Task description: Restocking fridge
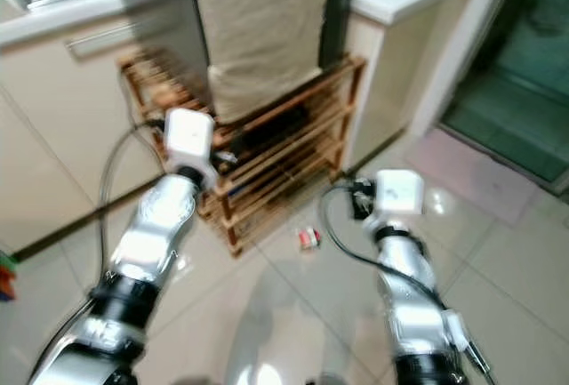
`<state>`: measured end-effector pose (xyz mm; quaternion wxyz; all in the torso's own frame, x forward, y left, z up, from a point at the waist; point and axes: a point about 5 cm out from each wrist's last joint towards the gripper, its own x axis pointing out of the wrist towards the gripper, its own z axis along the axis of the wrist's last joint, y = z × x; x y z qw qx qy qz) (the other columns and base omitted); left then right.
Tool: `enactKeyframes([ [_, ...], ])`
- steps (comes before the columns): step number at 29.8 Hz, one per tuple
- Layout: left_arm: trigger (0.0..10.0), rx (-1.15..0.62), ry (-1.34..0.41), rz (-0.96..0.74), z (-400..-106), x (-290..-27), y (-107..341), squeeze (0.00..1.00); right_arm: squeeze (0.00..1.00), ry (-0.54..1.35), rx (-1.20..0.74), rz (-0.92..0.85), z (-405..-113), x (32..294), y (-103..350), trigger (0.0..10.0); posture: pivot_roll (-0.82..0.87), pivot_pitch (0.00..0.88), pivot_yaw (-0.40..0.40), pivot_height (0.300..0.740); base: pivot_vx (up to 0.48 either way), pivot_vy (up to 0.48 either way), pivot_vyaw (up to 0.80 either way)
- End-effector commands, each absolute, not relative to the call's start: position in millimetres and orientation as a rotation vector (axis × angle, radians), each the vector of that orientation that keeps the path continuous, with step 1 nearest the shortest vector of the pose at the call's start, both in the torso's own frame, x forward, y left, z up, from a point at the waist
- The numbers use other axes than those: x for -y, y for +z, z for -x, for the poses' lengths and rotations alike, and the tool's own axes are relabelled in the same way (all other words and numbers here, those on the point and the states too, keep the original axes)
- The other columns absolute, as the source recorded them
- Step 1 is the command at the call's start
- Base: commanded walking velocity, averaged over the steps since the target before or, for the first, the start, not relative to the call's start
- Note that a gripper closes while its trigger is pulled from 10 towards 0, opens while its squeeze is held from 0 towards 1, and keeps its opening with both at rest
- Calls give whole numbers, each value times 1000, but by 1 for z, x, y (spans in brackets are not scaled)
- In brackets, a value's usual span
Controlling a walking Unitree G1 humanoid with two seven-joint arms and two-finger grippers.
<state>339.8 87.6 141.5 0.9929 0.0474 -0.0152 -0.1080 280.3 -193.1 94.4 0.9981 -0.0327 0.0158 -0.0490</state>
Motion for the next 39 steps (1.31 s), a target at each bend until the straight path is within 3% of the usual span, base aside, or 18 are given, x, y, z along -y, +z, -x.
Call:
enactKeyframes([
  [1, 10000, 31, -159, -91, -342, -101, 143, 0, 71, -79, -8, 50, -282, 185, 99, 10000, 55, 33, 27, 740, 480, 0, 0],
  [26, 10000, 43, -93, -65, -348, -108, 149, 0, 75, -54, -8, 47, -281, 184, 96, 10000, 64, 7, 16, 740, 468, 0, 0],
  [39, 10000, 42, 38, -107, -360, -141, 167, 0, 78, -40, -40, 53, -274, 185, 89, 10000, 59, 32, 13, 740, 0, 0, 0],
])
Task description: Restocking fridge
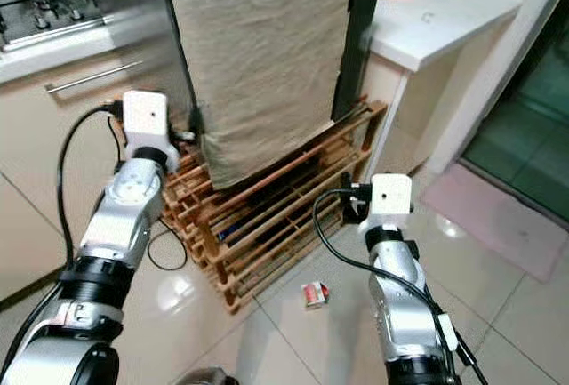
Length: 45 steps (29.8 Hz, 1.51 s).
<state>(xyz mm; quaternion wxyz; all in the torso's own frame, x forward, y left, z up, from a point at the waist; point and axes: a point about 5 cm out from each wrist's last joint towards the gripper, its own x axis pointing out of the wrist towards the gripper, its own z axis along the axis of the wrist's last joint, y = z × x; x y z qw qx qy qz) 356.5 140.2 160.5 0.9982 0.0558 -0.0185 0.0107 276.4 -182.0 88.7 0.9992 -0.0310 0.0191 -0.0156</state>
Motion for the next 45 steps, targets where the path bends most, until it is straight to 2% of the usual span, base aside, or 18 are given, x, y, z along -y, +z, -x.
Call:
enactKeyframes([
  [1, 10000, 41, 42, -106, -361, -143, 168, 0, 78, -38, -42, 52, -273, 185, 89, 10000, 59, 32, 13, 740, 0, 0, 0],
  [5, 10000, 69, 36, -97, -368, -147, 177, 0, 75, -30, -49, 43, -272, 184, 88, 10000, 57, 39, 13, 740, 0, 0, 0],
  [9, 10000, 112, -54, -71, -379, -148, 192, 0, 78, -26, -56, 39, -270, 185, 86, 10000, 53, 47, 17, 740, 0, 0, 0],
  [15, 10000, 75, -225, -40, -384, -133, 193, 0, 75, -24, -62, 34, -270, 183, 85, 10000, 47, 49, 25, 740, 0, 0, 0],
  [19, 10000, 45, -365, -52, -376, -119, 189, 0, 78, -22, -66, 32, -269, 182, 84, 10000, 41, 53, 32, 740, 0, 0, 0],
  [29, 10000, 27, -380, -59, -371, -125, 179, 0, 78, -18, -79, 38, -269, 184, 82, 10000, 56, 55, 17, 740, 0, 0, 0],
  [45, 10000, 60, -447, -61, -381, -98, 191, 0, 78, 42, -77, 7, -267, 177, 82, 10000, 49, 54, 17, 740, 0, 0, 0],
])
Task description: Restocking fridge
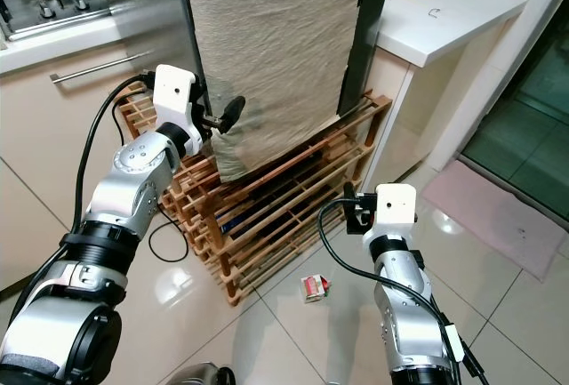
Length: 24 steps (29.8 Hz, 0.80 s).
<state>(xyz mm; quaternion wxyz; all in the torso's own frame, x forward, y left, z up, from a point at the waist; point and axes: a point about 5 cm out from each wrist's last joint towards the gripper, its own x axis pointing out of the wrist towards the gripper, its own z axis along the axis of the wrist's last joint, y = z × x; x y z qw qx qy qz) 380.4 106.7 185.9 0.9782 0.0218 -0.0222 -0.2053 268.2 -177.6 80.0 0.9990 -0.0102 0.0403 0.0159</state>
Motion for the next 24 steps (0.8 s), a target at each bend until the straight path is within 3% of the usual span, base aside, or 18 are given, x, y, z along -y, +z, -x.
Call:
enactKeyframes([
  [1, 10000, 60, -446, -66, -382, -96, 191, 0, 78, 52, -76, 4, -266, 176, 82, 10000, 46, 55, 18, 740, 0, 0, 0],
  [10, 10000, 79, -471, -91, -388, -73, 196, 0, 78, 90, -89, -8, -263, 173, 80, 10000, 42, 57, 18, 740, 0, 0, 0],
  [14, 10000, 104, -732, -37, -369, -25, 201, 0, 78, 101, -98, -10, -263, 172, 78, 10000, 43, 53, 19, 740, 0, 0, 0],
  [19, 10000, 133, -894, -15, -353, -3, 206, 0, 78, 102, -102, -11, -263, 171, 78, 10000, 46, 50, 19, 740, 0, 0, 0],
  [24, 10000, 185, -1163, 50, -320, 26, 220, 0, 82, 114, -111, -13, -263, 170, 76, 10000, 47, 47, 21, 740, 0, 0, 0],
])
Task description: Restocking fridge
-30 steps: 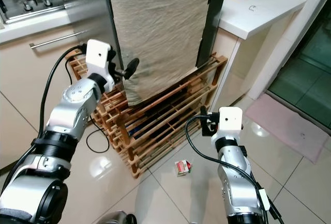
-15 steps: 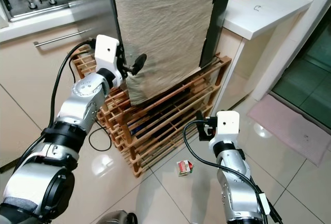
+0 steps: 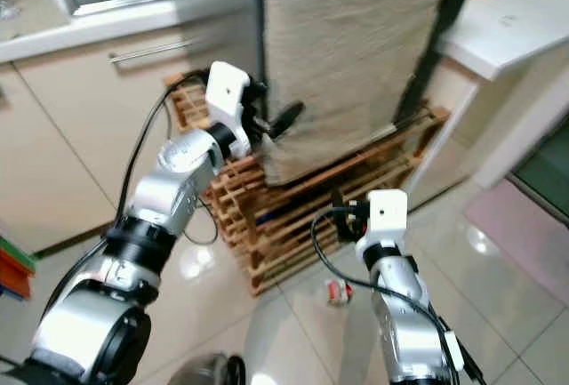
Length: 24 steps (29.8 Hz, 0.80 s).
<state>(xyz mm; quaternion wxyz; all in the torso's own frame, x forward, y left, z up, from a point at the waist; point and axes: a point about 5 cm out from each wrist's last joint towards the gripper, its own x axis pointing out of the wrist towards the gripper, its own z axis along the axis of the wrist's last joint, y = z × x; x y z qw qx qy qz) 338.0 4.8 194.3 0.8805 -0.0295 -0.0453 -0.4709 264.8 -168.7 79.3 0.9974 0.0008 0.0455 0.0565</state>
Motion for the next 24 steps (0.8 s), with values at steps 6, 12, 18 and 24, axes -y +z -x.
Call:
enactKeyframes([
  [6, 10000, 218, -1249, 79, -310, 33, 230, 0, 75, 125, -120, -17, -263, 167, 74, 10000, 44, 48, 23, 740, 0, 0, 0],
  [12, 10000, 214, -1273, 115, -305, 33, 236, 0, 75, 159, -148, -21, -261, 162, 70, 10000, 39, 53, 26, 740, 0, 0, 0],
  [18, 10000, 215, -1283, 182, -299, 32, 243, 0, 75, 288, -250, -14, -251, 147, 55, 10000, 41, 56, 24, 740, 0, 0, 0],
  [24, 10000, 206, -1237, 237, -302, 19, 249, 0, 59, 313, -346, -15, -238, 155, 43, 10000, 45, 59, 20, 740, 0, 0, 0],
])
